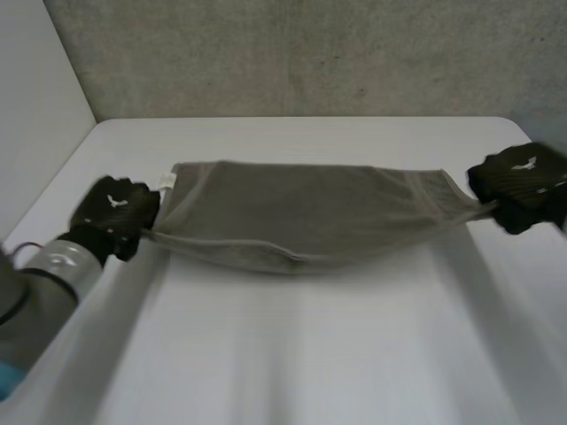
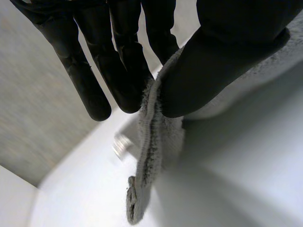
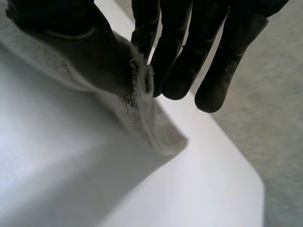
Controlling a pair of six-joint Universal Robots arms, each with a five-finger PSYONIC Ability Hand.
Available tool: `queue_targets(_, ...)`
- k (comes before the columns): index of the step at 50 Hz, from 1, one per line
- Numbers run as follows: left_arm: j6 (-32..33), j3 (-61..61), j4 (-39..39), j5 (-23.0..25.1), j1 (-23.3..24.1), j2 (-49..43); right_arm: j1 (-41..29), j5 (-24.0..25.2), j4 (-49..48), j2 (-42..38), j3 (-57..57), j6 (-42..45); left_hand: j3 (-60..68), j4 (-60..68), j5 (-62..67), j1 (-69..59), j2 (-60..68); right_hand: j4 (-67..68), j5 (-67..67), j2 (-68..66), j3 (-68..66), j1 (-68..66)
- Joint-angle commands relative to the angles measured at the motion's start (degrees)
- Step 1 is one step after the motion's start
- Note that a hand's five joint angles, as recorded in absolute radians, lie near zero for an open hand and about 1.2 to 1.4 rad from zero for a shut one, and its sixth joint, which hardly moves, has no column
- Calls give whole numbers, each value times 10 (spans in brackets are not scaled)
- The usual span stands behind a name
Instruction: Fold the towel.
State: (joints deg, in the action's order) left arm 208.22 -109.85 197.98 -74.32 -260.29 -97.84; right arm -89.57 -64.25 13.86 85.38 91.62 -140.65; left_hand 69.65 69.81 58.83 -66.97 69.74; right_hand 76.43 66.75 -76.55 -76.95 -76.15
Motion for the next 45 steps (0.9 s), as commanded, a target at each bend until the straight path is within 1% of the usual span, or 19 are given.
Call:
queue_targets(1, -4, -57, -31, 27, -38, 164, 92, 83, 166, 95, -7, 48, 104, 102, 112, -130, 103, 36, 32, -35, -30, -39)
queue_targets(2, -4, -57, -31, 27, -38, 164, 92, 83, 166, 95, -7, 49, 104, 102, 112, -130, 103, 36, 32, -35, -30, -39)
queue_targets(4, -3, -56, -39, 29, -38, 164, 108, 98, 182, 63, -4, 119, 104, 102, 112, -130, 103, 36, 32, -35, -30, -39)
queue_targets(5, -3, -56, -39, 29, -38, 164, 108, 98, 182, 63, -4, 119, 104, 102, 112, -130, 103, 36, 32, -35, -30, -39)
queue_targets(7, 3, -46, -37, 27, -37, 102, 96, 85, 181, -8, -25, 137, 104, 102, 112, -130, 103, 36, 32, -35, -30, -39)
queue_targets(8, 3, -46, -37, 27, -37, 102, 96, 84, 181, -8, -25, 137, 104, 102, 112, -130, 103, 36, 32, -35, -30, -39)
queue_targets(9, 5, -28, -34, 25, -31, 60, 80, 68, 178, -46, -49, 128, 104, 102, 112, -130, 103, 36, 32, -35, -30, -39)
queue_targets(10, 5, -27, -34, 25, -31, 60, 80, 68, 178, -46, -50, 128, 104, 102, 112, -130, 103, 36, 32, -35, -30, -39)
queue_targets(12, 4, 35, -30, 15, -10, -26, 31, 29, 158, -119, -104, 95, 104, 102, 112, -130, 103, 36, 32, -35, -30, -39)
queue_targets(13, 4, 35, -30, 15, -10, -26, 31, 29, 158, -119, -104, 95, 104, 102, 112, -130, 103, 36, 32, -35, -30, -39)
queue_targets(15, 4, 105, -30, -5, 14, -110, -13, -9, 119, -185, -163, 58, 104, 102, 112, -130, 103, 36, 32, -35, -30, -39)
queue_targets(18, 4, 143, -34, -16, 23, -145, -27, -26, 101, -213, -187, 42, 104, 102, 112, -130, 103, 36, 32, -35, -30, -39)
queue_targets(20, 4, 208, -31, -32, 39, -200, -38, -58, 66, -254, -223, 13, 104, 102, 112, -130, 103, 36, 32, -35, -30, -39)
queue_targets(21, 4, 208, -31, -32, 39, -200, -39, -58, 66, -254, -223, 13, 104, 102, 112, -130, 103, 36, 32, -35, -30, -39)
queue_targets(25, 3, 312, -29, -51, 63, -290, -41, -84, -11, -286, -246, -31, 104, 102, 112, -130, 103, 36, 32, -35, -30, -39)
queue_targets(30, 3, 415, -29, -103, 87, -367, -51, -112, -106, -317, -253, -69, 104, 102, 112, -130, 103, 36, 32, -35, -30, -39)
queue_targets(35, 4, 466, -28, -127, 90, -407, -60, -136, -143, -338, -264, -67, 104, 102, 112, -130, 103, 36, 32, -35, -30, -39)
queue_targets(44, 5, 504, -29, -129, 92, -442, -61, -159, -158, -373, -290, -67, 104, 102, 112, -130, 103, 36, 32, -35, -30, -39)
queue_targets(45, 4, 505, -29, -129, 93, -445, -61, -161, -155, -380, -296, -67, 104, 102, 112, -130, 103, -325, -328, 326, 330, 322)
